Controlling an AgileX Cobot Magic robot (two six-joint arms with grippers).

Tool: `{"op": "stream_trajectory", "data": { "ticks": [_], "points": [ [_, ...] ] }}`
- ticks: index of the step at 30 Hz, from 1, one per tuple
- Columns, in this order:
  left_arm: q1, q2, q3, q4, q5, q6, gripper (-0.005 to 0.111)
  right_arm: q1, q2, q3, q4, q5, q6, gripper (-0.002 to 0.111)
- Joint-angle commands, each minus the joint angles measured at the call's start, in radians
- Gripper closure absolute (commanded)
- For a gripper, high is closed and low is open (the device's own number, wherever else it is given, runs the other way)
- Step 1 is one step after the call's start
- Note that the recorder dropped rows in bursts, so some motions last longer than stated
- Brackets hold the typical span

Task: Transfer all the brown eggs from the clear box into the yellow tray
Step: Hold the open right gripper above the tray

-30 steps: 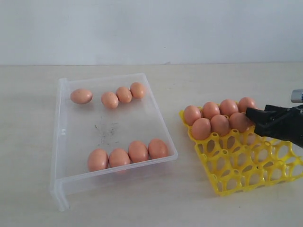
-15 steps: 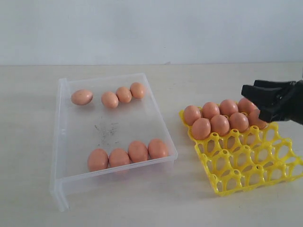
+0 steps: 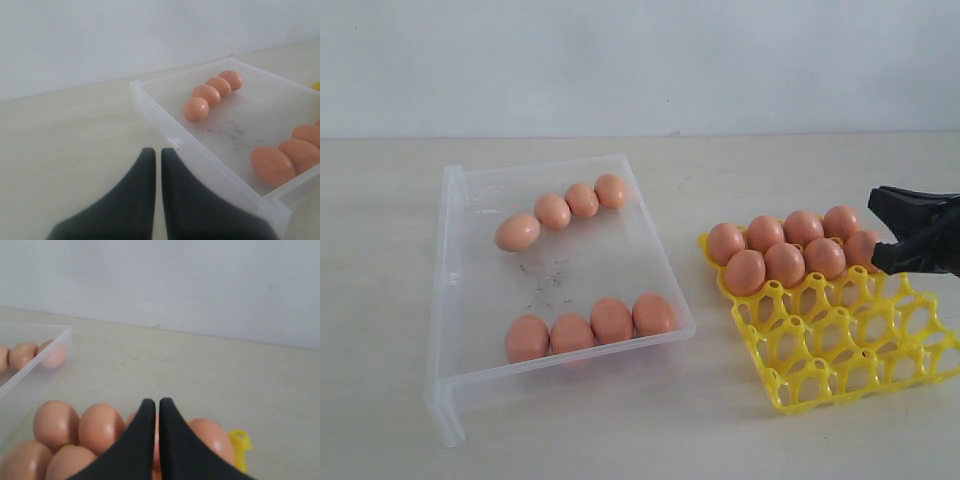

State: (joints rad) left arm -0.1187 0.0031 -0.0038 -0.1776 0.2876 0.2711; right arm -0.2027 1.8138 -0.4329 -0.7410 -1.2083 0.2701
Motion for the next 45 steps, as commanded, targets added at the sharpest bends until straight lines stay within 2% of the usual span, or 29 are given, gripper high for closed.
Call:
{"op": "stream_trajectory", "data": {
  "ticks": [1, 36, 45],
  "points": [
    [-0.006, -0.003, 0.004, 0.002, -0.002, 0.000, 0.103, 0.036, -0.005, 0.005, 0.006, -0.013, -0.025, 0.108],
    [-0.006, -0.003, 0.004, 0.002, -0.002, 0.000, 0.103, 0.036, -0.005, 0.002, 0.024, -0.013, -0.045, 0.108],
    [-0.006, -0.003, 0.004, 0.002, -0.002, 0.000, 0.103, 0.036, 0.015, 0.002, -0.007, 0.048, -0.037, 0.108]
  ]
}}
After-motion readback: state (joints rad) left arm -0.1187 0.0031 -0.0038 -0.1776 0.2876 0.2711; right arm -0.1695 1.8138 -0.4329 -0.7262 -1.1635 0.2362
